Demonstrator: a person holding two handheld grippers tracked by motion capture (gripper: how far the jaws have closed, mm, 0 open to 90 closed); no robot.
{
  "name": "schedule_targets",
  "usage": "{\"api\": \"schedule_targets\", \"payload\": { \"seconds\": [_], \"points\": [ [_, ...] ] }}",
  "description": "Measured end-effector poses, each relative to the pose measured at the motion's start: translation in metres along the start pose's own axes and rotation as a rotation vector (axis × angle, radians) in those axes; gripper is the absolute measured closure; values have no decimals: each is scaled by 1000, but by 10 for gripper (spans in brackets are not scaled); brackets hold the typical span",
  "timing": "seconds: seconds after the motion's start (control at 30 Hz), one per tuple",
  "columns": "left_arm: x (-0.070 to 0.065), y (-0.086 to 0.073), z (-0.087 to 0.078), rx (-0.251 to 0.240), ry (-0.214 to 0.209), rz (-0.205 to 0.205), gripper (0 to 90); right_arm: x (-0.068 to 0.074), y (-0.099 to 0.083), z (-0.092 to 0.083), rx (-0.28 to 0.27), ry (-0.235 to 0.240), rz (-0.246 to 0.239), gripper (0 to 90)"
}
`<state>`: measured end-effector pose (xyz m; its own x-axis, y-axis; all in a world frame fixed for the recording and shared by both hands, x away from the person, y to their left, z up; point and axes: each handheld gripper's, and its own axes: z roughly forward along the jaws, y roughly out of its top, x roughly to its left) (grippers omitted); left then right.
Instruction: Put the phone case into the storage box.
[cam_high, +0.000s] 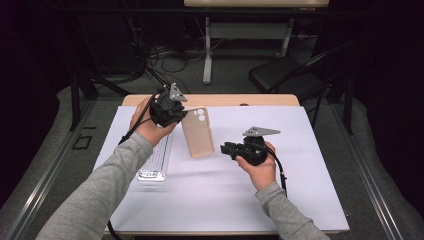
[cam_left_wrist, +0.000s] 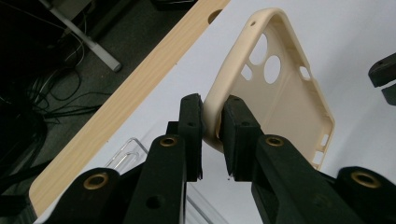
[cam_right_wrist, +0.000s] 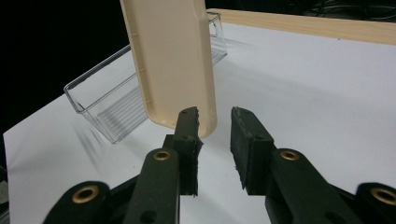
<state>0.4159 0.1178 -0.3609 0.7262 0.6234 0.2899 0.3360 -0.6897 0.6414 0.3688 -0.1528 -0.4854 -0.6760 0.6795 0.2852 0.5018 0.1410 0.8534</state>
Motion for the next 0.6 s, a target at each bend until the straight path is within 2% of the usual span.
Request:
{"api": "schedule_targets", "payload": {
  "seconds": [0.27,0.6],
  "points": [
    [11,-4,-1,-12,23,20,791,-1,-1,-1,1,-5,2,719],
    [30,-11,-5,-36,43,-16,790,-1,-2,-2,7,-14,6,706]
  ]
}}
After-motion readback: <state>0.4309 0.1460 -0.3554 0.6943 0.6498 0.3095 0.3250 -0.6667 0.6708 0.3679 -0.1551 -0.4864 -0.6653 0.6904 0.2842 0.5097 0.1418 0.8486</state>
